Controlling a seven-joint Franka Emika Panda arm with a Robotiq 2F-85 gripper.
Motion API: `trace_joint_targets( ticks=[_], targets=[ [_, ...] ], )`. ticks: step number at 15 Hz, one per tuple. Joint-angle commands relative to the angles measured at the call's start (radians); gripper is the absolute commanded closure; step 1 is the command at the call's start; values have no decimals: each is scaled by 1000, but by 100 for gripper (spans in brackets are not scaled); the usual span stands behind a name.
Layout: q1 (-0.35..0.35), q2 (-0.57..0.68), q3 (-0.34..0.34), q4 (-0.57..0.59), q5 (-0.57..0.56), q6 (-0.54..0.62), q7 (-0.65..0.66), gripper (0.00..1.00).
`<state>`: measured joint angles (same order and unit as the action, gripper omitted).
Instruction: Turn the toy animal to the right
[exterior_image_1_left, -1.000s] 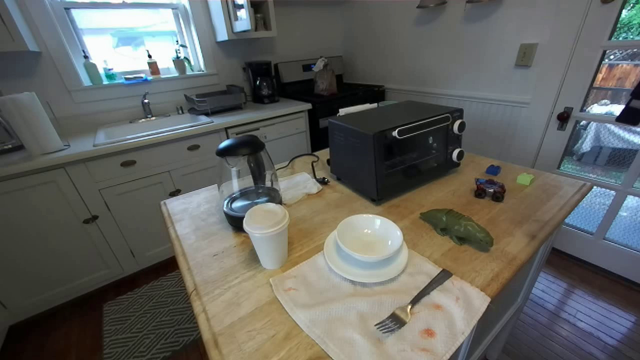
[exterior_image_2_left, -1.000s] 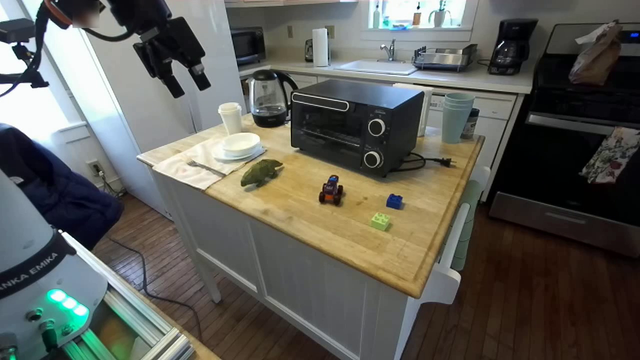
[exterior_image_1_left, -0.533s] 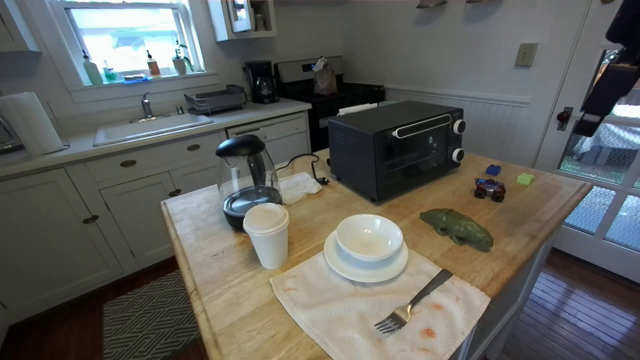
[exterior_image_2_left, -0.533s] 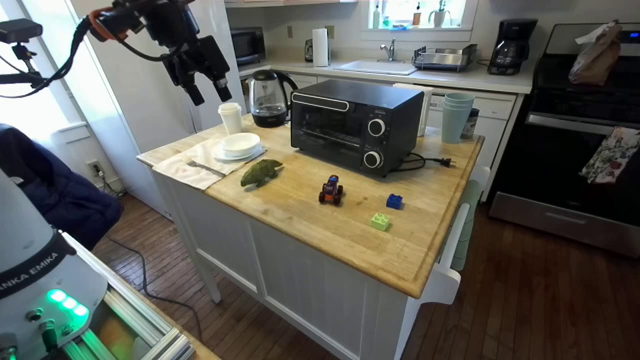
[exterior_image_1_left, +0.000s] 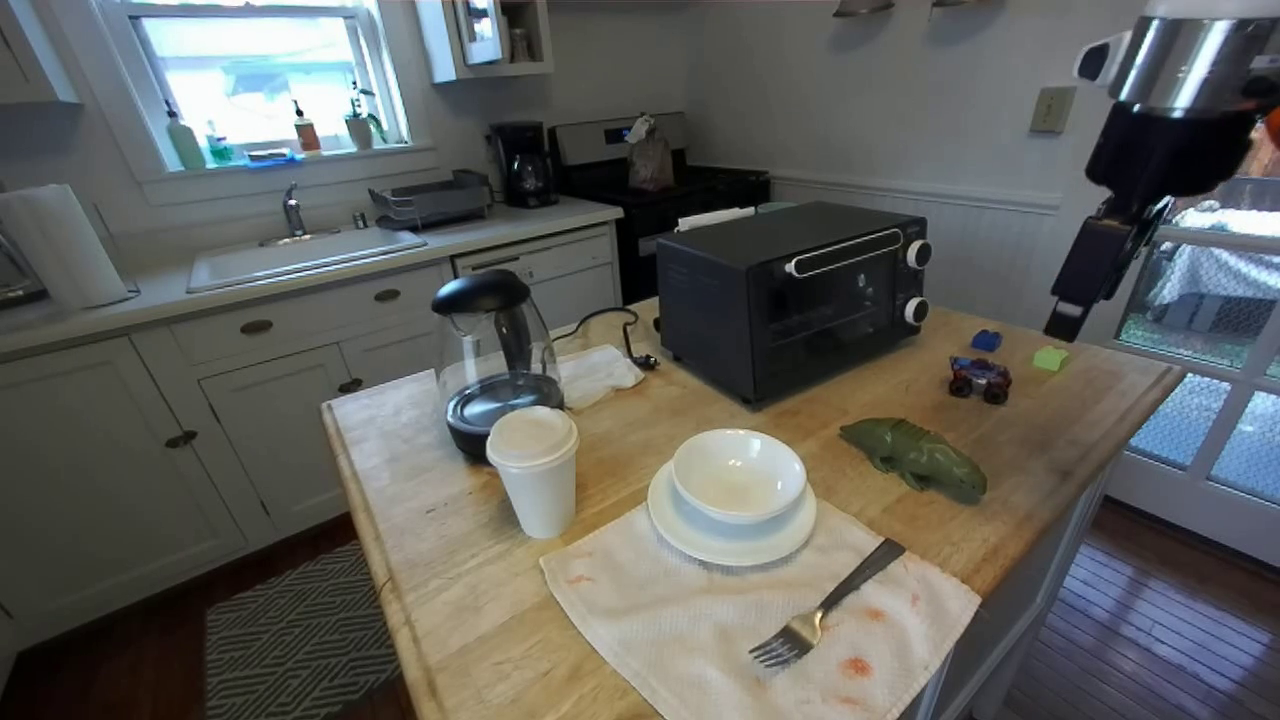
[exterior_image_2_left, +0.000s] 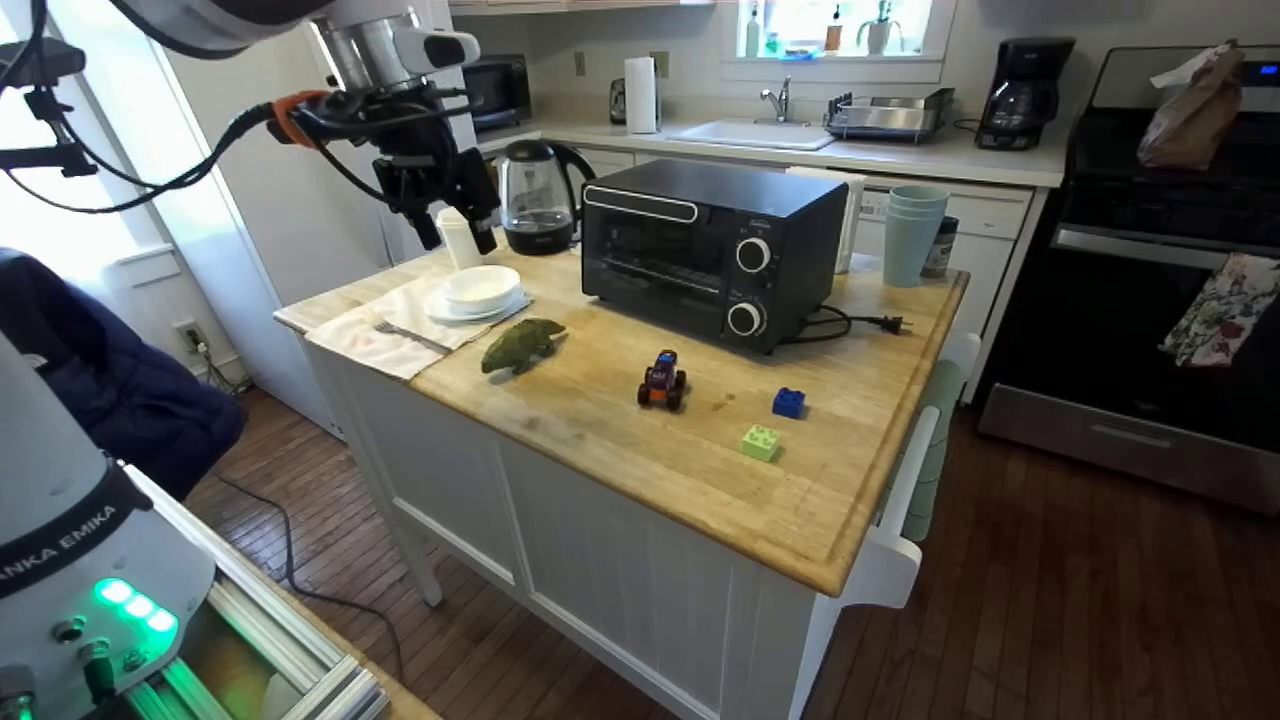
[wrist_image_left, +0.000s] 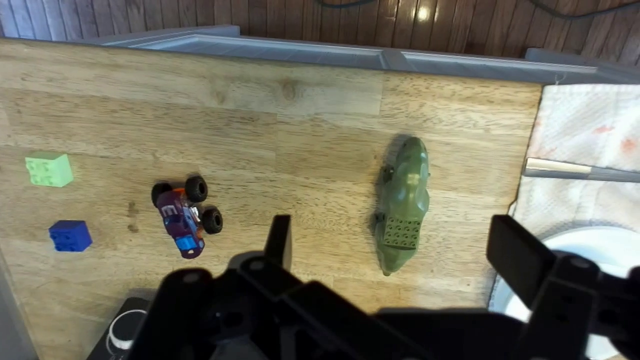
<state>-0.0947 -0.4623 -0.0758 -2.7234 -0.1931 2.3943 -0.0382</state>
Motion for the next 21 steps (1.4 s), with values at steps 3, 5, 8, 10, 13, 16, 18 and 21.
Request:
trace_joint_targets(
  ticks=[3,5,8,10,13,16,18,21],
  targets=[
    [25,166,-21,61,75,100,-52,0],
    [31,214,-27,76,106,120,-81,0],
    [37,276,-36,98,159,139,-129,0],
    [37,313,-38,112,184,151,-152,0],
    [33,367,-36,129,218,196,-162,0],
    [34,418,-31,142,279,262,-174,0],
    [33,453,-25,152,321,294,-181,0],
    [34,500,-11,169,423,342,-222,0]
  ],
)
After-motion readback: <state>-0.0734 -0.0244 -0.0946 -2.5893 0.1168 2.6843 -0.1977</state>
